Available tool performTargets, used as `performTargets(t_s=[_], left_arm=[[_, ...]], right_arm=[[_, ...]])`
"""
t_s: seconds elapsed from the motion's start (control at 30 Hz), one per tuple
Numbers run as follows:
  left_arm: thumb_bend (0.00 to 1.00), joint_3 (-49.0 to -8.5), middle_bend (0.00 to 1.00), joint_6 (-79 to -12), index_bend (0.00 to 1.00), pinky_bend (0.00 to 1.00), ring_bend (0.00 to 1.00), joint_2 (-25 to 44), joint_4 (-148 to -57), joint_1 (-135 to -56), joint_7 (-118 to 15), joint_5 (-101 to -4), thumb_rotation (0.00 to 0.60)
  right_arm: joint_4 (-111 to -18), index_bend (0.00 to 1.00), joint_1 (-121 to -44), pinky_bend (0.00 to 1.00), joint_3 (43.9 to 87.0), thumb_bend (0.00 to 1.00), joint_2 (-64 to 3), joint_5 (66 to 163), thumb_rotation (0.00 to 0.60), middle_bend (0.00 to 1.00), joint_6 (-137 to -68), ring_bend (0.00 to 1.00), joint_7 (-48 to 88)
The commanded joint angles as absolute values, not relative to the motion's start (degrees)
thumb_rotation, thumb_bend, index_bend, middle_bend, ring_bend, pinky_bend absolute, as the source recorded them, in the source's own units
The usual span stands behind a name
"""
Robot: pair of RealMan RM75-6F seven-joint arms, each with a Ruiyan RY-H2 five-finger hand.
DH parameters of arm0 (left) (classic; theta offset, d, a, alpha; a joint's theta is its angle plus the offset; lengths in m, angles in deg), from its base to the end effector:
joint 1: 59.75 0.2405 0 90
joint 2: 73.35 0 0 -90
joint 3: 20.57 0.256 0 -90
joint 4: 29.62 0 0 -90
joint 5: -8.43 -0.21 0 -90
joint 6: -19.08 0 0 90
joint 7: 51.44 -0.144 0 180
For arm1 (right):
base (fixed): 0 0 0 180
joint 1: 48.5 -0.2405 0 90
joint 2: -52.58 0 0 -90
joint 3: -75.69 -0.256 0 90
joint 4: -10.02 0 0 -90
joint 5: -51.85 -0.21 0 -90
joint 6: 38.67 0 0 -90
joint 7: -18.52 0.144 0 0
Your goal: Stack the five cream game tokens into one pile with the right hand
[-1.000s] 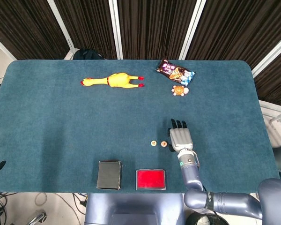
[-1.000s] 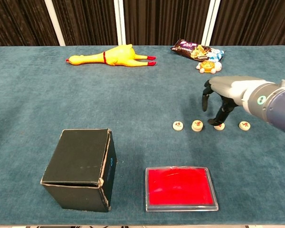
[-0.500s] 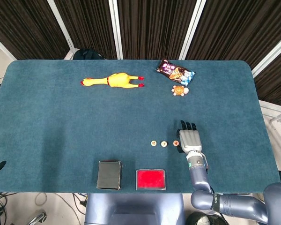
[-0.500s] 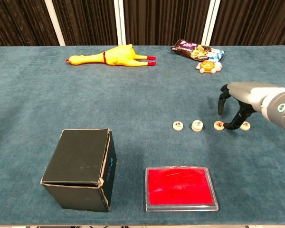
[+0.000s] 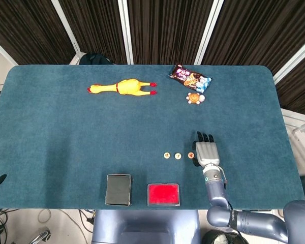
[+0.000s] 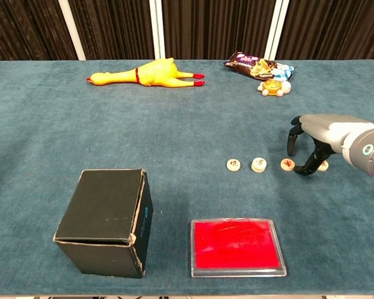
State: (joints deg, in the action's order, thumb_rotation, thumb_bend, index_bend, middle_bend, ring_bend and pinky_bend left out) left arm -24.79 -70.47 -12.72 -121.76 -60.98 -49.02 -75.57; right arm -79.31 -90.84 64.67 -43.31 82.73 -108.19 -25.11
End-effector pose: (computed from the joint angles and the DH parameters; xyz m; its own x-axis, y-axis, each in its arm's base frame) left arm -0.3242 0.1654 0.1949 0.4163 -0.0789 0.9058 0.9084 0.0792 -0.4106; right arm -0.1782 -0.3213 -0.0377 0.4359 -0.3869 0.8126 -0.8742 0.0327 0.4845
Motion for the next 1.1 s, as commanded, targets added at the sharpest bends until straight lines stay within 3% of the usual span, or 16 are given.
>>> performTargets(t_s=[0.03, 1.1], left_arm=[[0.12, -24.76, 0.00, -70.47, 0.13, 0.03, 0.00, -12.73, -121.77, -60.99, -49.08, -75.65, 0.600], [0.12, -24.74, 0.00, -70.37, 0.14, 0.03, 0.00, -12.76, -121.78, -61.01, -49.16, -75.58, 0.600]], right_arm=[[-79.08, 0.45, -90.79, 0.00, 64.60, 0.39, -43.50, 82.90, 0.600, 0.00, -108.12, 0.00, -25.10], [-77.23, 0.49, -90.87, 0.00, 63.48, 0.39, -45.04, 82.02, 0.600, 0.00, -106.96, 0.00, -26.27]])
